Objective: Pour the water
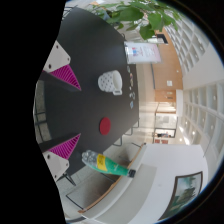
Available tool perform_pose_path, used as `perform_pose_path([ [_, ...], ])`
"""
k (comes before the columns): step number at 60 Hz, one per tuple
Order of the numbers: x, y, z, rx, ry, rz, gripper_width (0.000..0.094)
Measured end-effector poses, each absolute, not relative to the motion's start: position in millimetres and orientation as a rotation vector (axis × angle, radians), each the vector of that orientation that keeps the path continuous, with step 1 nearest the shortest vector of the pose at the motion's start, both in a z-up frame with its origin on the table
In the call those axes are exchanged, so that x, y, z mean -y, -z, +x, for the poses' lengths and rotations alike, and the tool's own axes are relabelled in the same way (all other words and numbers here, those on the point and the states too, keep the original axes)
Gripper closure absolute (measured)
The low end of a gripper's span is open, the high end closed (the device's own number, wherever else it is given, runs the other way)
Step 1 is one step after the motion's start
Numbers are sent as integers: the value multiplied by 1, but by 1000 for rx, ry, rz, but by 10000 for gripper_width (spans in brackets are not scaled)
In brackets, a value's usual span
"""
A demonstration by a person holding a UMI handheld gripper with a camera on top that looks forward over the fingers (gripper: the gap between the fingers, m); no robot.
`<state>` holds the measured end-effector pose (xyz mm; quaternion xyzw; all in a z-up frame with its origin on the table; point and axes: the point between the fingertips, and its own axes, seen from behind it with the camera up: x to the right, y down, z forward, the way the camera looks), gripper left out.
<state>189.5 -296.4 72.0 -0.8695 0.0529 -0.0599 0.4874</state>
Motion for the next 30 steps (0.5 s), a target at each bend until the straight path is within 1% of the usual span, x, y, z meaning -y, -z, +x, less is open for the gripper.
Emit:
perform_pose_path([
  [8,294,-67,258,-223,217,-2082,78],
  [12,289,-65,284,-275,234,-2080,91],
  [21,273,-69,342,-312,312,-2024,94],
  [30,242,-64,371,-338,327,-1989,102],
])
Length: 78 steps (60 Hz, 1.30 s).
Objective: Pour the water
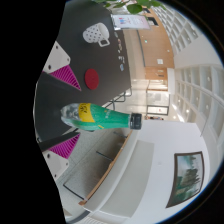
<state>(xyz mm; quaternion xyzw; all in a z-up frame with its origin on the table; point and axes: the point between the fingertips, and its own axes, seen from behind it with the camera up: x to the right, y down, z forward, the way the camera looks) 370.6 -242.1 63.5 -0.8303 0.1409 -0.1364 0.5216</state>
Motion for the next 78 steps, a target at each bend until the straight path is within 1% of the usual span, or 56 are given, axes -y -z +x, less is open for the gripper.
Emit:
perform_pose_path([
  [1,245,-65,379,-340,320,-1980,103],
  [5,221,-64,386,-345,331,-1938,106],
  [9,209,-66,395,-331,344,-1911,143],
  [11,202,-66,397,-317,345,-1896,191],
  [14,195,-71,402,-301,367,-1865,361],
  [15,194,-73,404,-299,372,-1854,380],
  [18,192,-72,406,-288,382,-1850,395],
  [28,194,-72,404,-249,372,-1865,498],
  [30,194,-74,405,-249,380,-1864,496],
  [31,194,-76,405,-247,389,-1862,518],
  [35,197,-89,404,-240,456,-1846,520],
  [40,199,-120,411,-213,566,-1804,518],
  [50,197,-225,427,0,1014,-1662,521],
  [55,181,-281,410,172,1278,-1528,518],
  [59,168,-318,393,324,1449,-1417,519],
  [61,157,-330,377,406,1525,-1364,518],
  [68,119,-355,315,721,1737,-1141,519],
  [70,108,-356,291,825,1779,-1061,517],
  [72,98,-351,268,934,1809,-985,518],
  [78,67,-321,203,1236,1857,-784,520],
])
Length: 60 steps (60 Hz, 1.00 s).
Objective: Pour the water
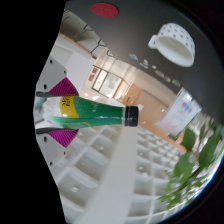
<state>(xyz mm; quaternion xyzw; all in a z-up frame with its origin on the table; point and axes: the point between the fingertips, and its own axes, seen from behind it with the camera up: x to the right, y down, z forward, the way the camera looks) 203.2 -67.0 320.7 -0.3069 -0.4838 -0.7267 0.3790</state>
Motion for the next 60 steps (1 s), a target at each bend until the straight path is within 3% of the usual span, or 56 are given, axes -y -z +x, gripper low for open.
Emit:
perform_pose_path([
  [9,41,-259,149,1577,1899,-574,521],
  [15,28,-231,153,1662,1927,-592,522],
  [21,28,-227,165,1657,1929,-622,518],
  [30,41,-254,159,1545,1834,-642,519],
  [42,64,-341,181,970,1343,-1047,519],
  [47,67,-360,201,637,1011,-1253,517],
  [53,63,-340,233,284,598,-1480,518],
  [60,47,-286,256,27,258,-1638,518],
])
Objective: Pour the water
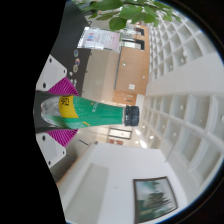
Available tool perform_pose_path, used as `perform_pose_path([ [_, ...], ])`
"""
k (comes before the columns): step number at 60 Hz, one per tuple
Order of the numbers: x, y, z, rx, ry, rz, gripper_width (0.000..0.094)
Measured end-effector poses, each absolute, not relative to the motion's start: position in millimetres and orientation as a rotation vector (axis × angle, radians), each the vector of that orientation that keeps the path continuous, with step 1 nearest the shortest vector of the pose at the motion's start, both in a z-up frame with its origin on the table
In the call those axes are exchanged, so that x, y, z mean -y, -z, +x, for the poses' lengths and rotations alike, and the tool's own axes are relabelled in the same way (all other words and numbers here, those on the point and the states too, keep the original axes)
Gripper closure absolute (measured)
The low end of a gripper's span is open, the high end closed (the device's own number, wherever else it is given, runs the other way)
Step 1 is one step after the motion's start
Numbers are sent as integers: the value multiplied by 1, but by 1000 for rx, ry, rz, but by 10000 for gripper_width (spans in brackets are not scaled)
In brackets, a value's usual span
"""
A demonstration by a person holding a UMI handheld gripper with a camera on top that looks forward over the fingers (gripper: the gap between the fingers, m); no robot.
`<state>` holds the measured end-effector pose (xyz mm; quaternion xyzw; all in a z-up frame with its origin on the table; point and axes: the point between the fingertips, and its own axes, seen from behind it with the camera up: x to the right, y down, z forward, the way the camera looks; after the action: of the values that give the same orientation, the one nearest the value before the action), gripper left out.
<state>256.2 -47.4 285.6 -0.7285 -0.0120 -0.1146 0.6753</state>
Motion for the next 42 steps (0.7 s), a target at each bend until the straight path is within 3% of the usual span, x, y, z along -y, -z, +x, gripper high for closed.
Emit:
perform_pose_path([
  [12,46,-158,290,-68,95,-1827,521],
  [23,43,-84,300,-69,83,-1902,520],
  [27,43,-68,297,-53,97,-1924,517],
  [35,42,-74,297,-50,100,-1884,507],
  [42,45,-70,297,-21,120,-1929,337],
])
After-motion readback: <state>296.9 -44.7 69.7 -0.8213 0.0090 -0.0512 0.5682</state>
